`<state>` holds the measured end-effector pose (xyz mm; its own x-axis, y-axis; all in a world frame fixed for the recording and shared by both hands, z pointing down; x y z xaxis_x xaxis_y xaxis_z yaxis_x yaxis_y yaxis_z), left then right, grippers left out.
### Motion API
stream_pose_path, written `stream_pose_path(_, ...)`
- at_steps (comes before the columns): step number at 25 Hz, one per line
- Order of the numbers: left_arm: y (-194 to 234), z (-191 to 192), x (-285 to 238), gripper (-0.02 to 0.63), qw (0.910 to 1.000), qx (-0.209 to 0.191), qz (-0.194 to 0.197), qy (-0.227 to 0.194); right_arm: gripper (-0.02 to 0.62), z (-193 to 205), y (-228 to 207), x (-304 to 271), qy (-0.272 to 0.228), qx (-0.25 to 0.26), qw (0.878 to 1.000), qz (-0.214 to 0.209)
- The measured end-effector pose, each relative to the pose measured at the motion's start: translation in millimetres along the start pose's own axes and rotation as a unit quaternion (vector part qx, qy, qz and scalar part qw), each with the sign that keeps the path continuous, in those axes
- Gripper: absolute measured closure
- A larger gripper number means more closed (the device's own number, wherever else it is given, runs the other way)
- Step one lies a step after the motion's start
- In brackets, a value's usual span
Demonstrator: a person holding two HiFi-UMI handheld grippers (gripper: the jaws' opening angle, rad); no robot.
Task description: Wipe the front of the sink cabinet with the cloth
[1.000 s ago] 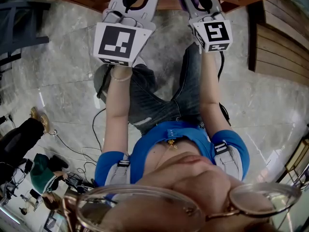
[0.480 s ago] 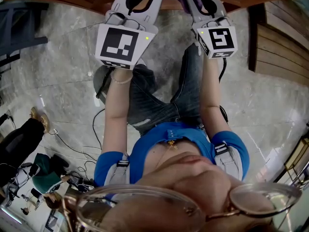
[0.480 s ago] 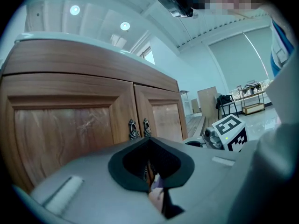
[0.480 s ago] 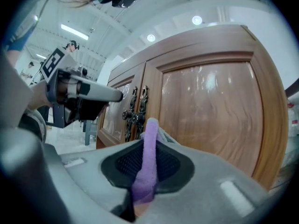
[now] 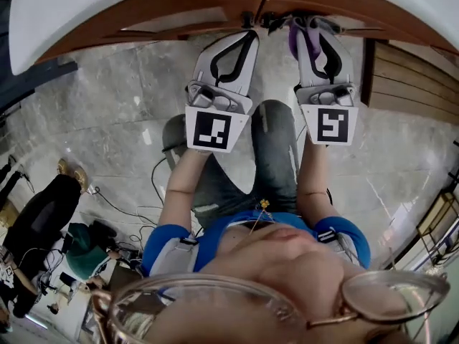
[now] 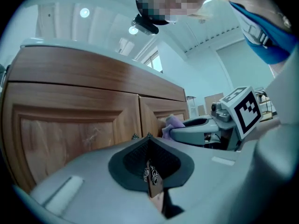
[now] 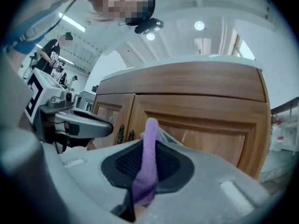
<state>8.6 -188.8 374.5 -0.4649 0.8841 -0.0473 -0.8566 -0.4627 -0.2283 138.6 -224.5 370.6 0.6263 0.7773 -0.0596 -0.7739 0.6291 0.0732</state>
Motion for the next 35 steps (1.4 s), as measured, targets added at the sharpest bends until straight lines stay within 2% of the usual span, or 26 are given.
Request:
stream_pose_path(2, 10, -20, 1, 0.606, 0.9998, 0.015, -0.01, 0.005, 0.541, -25, 5, -1, 0.008, 0.0, 1.0, -0.009)
stream_pose_path(5, 28, -55, 14, 0.606, 0.9956, 0.067, -0.022, 0.062, 0.541, -71, 17, 1, 0.039, -0.006, 0.999, -0.025)
stream_pose_path(8, 42, -114, 29, 0.606, 0.9925, 0.077, -0.036, 0.087, 0.541, -135, 21, 11, 0.075, -0.004, 0.997, -0.027)
stream_pose_path(11, 61, -178, 43, 0.606, 0.993, 0.071, -0.046, 0.083, 0.541, -206, 22, 14, 0.082, -0.005, 0.996, -0.025)
stream_pose_path(14, 65, -256, 63, 0.606, 0.9923, 0.084, -0.046, 0.078, 0.541, -276, 26, 40, 0.084, -0.025, 0.995, -0.04)
stream_pose_path(18, 63, -373, 76, 0.606, 0.9955, 0.068, -0.042, 0.052, 0.541, -385, 23, 76, 0.047, -0.036, 0.995, -0.074)
stream_pose_path(21, 49, -441, 95, 0.606, 0.9957, 0.067, -0.045, 0.044, 0.541, -451, 22, 110, 0.027, -0.029, 0.994, -0.1)
stream_pose_path(24, 25, -486, 111, 0.606, 0.9952, 0.078, -0.044, 0.038, 0.541, -488, 20, 146, 0.018, -0.018, 0.992, -0.121)
stream_pose_path(26, 10, -504, 123, 0.606, 0.9943, 0.089, -0.048, 0.033, 0.541, -502, 18, 167, 0.015, -0.012, 0.993, -0.117)
stream_pose_path(30, -6, -529, 156, 0.606, 0.9932, 0.101, -0.054, 0.021, 0.541, -520, 24, 198, 0.008, -0.013, 0.995, -0.099)
stream_pose_path(35, 1, -543, 204, 0.606, 0.9938, 0.098, -0.05, 0.011, 0.541, -540, 57, 215, -0.008, -0.016, 0.995, -0.095)
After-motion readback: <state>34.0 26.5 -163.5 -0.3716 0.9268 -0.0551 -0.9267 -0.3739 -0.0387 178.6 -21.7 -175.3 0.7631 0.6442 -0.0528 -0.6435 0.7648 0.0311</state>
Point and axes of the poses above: the fingertips, and each gripper's own axes: x backward along the fingers, y to its left, z out of its underside, the point moved 6 cm from there along x, backward along the fingers, and after that the axes turned 7 degrees about -x, right-handed, at the moved point
